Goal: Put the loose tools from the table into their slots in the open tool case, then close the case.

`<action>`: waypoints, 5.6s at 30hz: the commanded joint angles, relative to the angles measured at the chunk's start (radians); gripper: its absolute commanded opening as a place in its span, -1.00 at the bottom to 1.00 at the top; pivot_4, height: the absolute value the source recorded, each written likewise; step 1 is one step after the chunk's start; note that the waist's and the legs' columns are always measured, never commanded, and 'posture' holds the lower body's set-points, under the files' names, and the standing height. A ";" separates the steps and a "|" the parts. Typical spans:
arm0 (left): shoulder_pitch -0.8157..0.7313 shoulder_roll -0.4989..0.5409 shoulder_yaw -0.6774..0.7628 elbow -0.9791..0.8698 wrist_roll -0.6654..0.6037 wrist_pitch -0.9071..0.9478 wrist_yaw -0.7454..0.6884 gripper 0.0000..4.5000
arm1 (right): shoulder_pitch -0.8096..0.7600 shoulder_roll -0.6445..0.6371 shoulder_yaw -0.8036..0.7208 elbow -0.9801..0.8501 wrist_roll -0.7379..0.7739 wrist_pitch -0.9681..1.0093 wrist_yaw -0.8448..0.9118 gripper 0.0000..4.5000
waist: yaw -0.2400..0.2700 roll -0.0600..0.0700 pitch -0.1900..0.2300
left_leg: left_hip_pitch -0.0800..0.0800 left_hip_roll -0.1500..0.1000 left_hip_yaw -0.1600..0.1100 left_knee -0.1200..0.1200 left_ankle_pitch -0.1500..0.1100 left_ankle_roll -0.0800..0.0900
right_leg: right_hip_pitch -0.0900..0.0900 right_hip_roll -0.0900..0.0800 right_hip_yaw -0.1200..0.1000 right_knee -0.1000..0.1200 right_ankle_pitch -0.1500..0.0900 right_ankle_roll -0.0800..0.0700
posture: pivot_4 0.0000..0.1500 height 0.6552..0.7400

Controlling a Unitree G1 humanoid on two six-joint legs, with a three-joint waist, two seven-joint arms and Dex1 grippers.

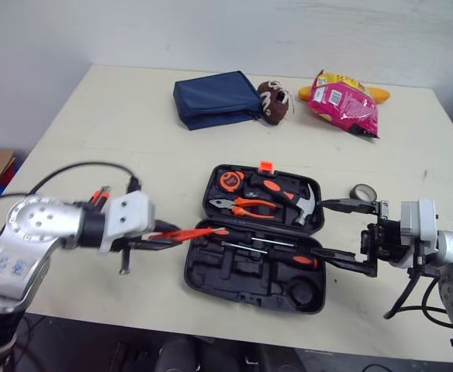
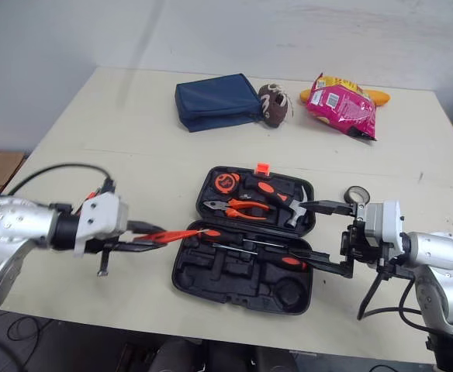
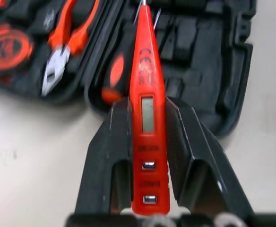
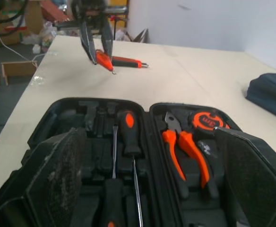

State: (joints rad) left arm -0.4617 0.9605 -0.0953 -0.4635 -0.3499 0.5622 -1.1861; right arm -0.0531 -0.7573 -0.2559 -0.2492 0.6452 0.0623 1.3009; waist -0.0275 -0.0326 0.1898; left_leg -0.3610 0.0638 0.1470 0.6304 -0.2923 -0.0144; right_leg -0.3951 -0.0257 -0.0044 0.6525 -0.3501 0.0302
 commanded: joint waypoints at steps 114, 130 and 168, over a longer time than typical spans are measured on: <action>0.055 -0.320 -0.274 0.360 0.282 -0.277 0.117 -0.97 | 0.215 0.049 -0.096 0.108 0.002 -0.211 0.054 1.00 | -0.003 0.002 -0.003 | 0.010 0.000 0.000 0.014 0.000 0.003 | 0.010 0.002 0.006 0.013 -0.001 0.005 | 1.00 1.00; 0.220 -0.170 0.299 0.424 -0.059 -0.539 0.105 -0.25 | 0.187 -0.101 -0.352 0.479 -0.058 -0.354 0.073 1.00 | -0.005 0.003 -0.003 | 0.006 0.001 0.001 0.015 -0.005 0.008 | 0.004 0.001 0.005 0.012 -0.001 0.005 | 1.00 1.00; 0.580 0.034 0.727 0.546 -0.170 0.092 0.440 1.00 | 0.073 -0.028 -0.196 0.215 0.086 -0.189 -0.024 1.00 | -0.027 0.003 -0.001 | 0.008 0.001 0.002 0.001 -0.004 0.003 | 0.002 -0.002 0.002 0.010 -0.002 0.001 | 1.00 1.00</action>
State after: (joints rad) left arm 0.1260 0.9942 0.6405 0.1061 -0.5210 0.6171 -0.7713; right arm 0.0011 -0.7976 -0.4526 0.0235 0.6954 -0.1578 1.2780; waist -0.0548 -0.0294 0.1885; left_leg -0.3528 0.0648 0.1485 0.6313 -0.2963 -0.0114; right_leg -0.3932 -0.0274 -0.0032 0.6624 -0.3524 0.0307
